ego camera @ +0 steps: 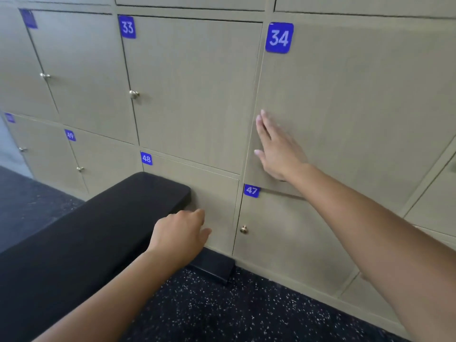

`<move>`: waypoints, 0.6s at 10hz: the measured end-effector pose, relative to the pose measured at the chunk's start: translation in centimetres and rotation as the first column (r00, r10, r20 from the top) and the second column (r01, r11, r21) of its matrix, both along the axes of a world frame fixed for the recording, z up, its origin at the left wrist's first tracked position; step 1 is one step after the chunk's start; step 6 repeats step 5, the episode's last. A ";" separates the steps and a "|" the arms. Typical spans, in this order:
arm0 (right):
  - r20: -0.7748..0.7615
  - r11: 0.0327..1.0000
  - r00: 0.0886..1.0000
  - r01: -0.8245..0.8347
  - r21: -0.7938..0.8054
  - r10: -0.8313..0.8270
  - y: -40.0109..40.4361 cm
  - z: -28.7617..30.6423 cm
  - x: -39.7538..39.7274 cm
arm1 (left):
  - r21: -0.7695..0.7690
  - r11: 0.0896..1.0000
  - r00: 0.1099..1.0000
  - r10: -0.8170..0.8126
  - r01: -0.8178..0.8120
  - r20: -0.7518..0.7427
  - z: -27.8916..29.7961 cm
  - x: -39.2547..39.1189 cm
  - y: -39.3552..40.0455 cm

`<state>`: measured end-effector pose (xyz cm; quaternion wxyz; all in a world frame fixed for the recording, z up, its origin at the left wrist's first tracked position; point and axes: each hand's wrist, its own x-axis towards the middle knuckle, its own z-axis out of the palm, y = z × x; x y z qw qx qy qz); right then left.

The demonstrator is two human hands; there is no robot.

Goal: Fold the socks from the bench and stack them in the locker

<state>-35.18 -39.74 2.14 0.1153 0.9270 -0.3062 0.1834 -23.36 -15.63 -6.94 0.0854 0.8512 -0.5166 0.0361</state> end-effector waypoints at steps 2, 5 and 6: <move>0.032 0.997 0.999 0.022 -0.076 -0.019 -4.0 -1.4 2.0 | 0.076 0.996 0.999 0.040 -0.039 -0.021 -2.5 1.4 -3.3; 0.228 0.940 0.942 -0.174 -0.294 0.246 -2.9 -11.5 1.7 | 0.140 0.990 0.999 0.038 -0.033 -0.029 -5.5 3.9 -5.2; 0.228 0.940 0.942 -0.174 -0.294 0.246 -2.9 -11.5 1.7 | 0.140 0.990 0.999 0.038 -0.033 -0.029 -5.5 3.9 -5.2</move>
